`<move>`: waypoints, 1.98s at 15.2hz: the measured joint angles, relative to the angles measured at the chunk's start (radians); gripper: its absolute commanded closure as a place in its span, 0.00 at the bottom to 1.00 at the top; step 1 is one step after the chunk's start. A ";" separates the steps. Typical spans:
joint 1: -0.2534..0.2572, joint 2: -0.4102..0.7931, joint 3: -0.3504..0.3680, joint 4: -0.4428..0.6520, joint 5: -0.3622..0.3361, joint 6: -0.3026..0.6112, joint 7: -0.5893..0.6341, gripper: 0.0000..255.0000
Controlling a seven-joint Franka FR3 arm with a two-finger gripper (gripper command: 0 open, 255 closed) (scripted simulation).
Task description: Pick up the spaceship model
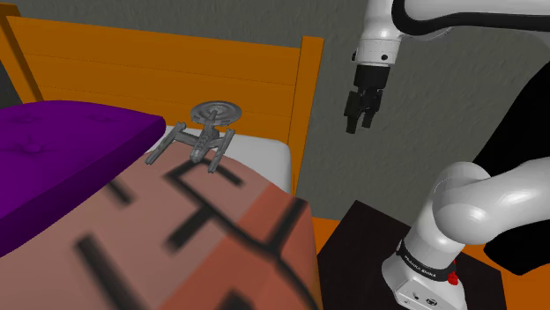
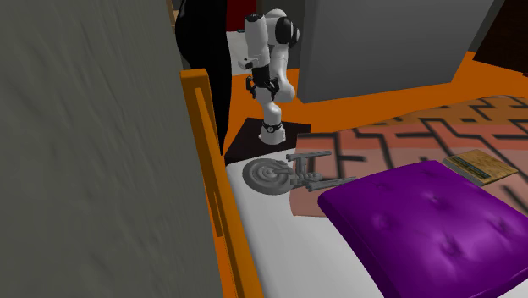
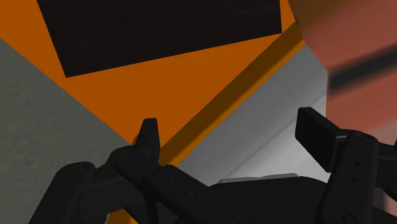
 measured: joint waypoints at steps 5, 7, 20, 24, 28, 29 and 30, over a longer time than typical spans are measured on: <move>-0.004 0.050 0.066 0.002 0.045 0.089 0.108 0.00; -0.008 0.081 0.109 0.015 0.068 0.136 0.180 0.00; -0.089 0.454 0.378 0.233 0.054 0.463 0.671 0.00; -0.122 0.588 0.449 0.347 -0.024 0.516 0.845 0.00; -0.143 0.758 0.505 0.505 -0.150 0.540 1.030 0.00; -0.143 0.793 0.513 0.541 -0.182 0.540 1.075 0.00; -0.142 0.813 0.516 0.560 -0.201 0.541 1.101 0.00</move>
